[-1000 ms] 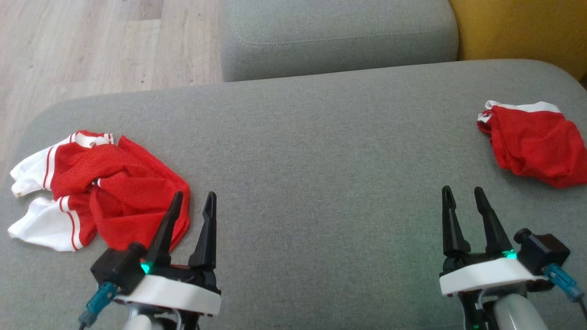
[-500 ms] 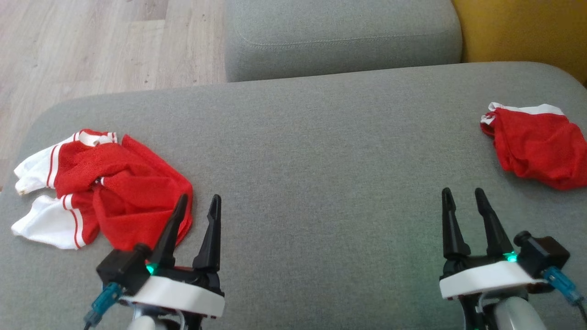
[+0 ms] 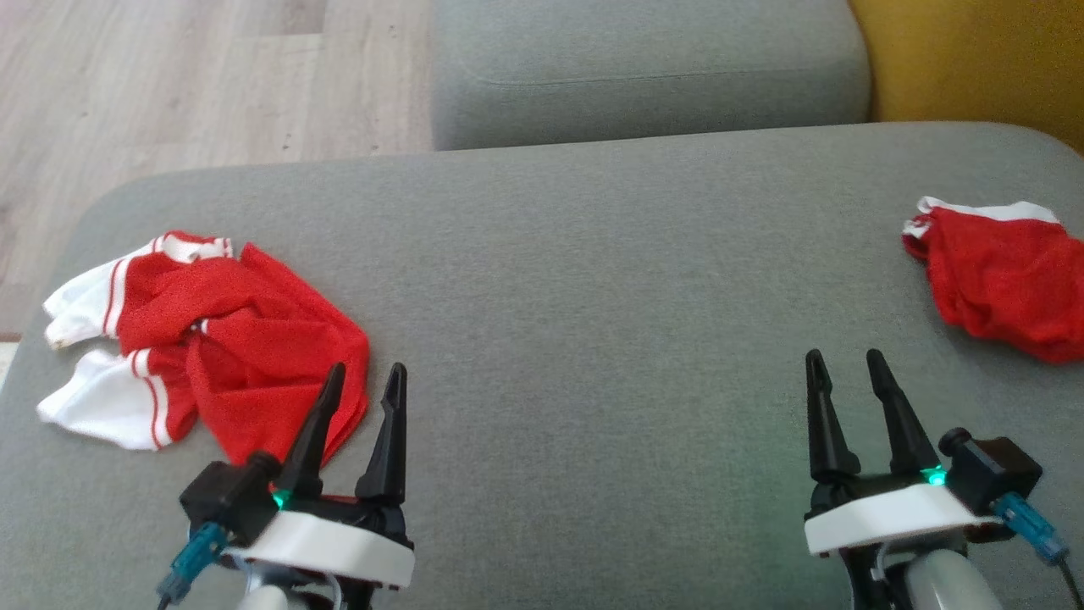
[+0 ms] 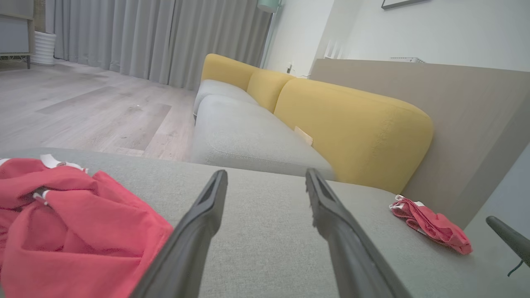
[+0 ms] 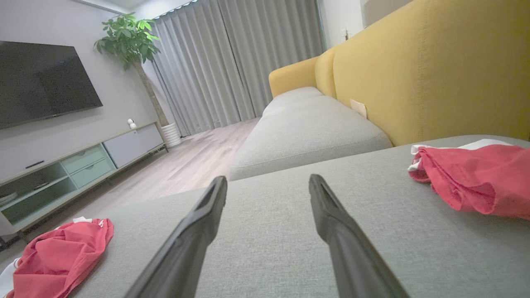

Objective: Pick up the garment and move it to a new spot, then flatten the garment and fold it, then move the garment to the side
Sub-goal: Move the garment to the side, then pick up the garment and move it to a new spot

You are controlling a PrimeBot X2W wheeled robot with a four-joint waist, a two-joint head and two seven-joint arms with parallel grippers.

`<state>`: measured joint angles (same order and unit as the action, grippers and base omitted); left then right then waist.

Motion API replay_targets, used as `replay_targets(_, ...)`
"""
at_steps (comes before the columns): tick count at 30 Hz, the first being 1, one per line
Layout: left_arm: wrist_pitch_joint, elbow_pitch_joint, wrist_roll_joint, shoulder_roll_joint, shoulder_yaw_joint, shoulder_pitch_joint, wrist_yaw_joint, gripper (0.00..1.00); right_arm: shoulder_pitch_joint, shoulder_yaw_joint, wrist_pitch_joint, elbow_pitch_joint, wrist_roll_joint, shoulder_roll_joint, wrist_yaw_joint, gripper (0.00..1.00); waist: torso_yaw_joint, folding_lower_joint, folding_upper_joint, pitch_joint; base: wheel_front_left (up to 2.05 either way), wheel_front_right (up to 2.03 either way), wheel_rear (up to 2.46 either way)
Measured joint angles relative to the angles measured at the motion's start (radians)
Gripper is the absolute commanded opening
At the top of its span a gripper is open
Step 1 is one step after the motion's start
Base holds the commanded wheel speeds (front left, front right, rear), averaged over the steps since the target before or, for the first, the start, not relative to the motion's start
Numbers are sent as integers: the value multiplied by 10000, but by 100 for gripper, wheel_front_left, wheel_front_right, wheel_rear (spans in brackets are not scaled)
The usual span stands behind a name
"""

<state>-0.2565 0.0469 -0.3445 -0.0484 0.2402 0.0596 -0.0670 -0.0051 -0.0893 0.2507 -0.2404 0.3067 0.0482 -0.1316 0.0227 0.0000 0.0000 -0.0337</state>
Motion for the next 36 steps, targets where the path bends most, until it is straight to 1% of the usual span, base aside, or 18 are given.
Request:
replay_targets(7, 0, 142, 2, 0, -35, 1, 56, 100, 4, -276, 2, -98, 107, 0, 0, 100, 678, 0, 0, -50, 0, 0, 0)
replay_targets(11, 0, 196, 107, -2, -244, 8, 54, 100, 12, -472, 2, -119, 267, 0, 0, 100, 1234, 0, 0, -105, 0, 0, 0)
replay_targets(15, 0, 215, 184, -2, -430, 38, 42, 100, 20, -957, 0, -203, 374, -2, 0, 100, 1839, 0, 0, -180, 0, 0, 0)
replay_targets(20, 0, 221, 284, -12, -662, 352, 31, 100, 74, -1300, 0, -240, 575, -4, 0, 100, 2546, 0, 0, -297, 0, 0, 0)
replay_targets(26, 0, 221, 439, -12, -846, 430, -44, 100, 173, -1590, 0, -249, 817, -4, 0, 100, 3240, 0, 0, -388, 0, 0, 0)
replay_targets(30, 0, 221, 441, -13, -940, 430, -46, 100, 173, -1616, 0, -251, 894, -4, 0, 100, 3511, 0, 0, -391, 0, 0, 0)
replay_targets(36, 0, 221, 472, -13, -1005, 430, -48, 100, 173, -1620, 0, -253, 895, -4, 0, 100, 3548, 0, 0, -350, 0, 0, 0)
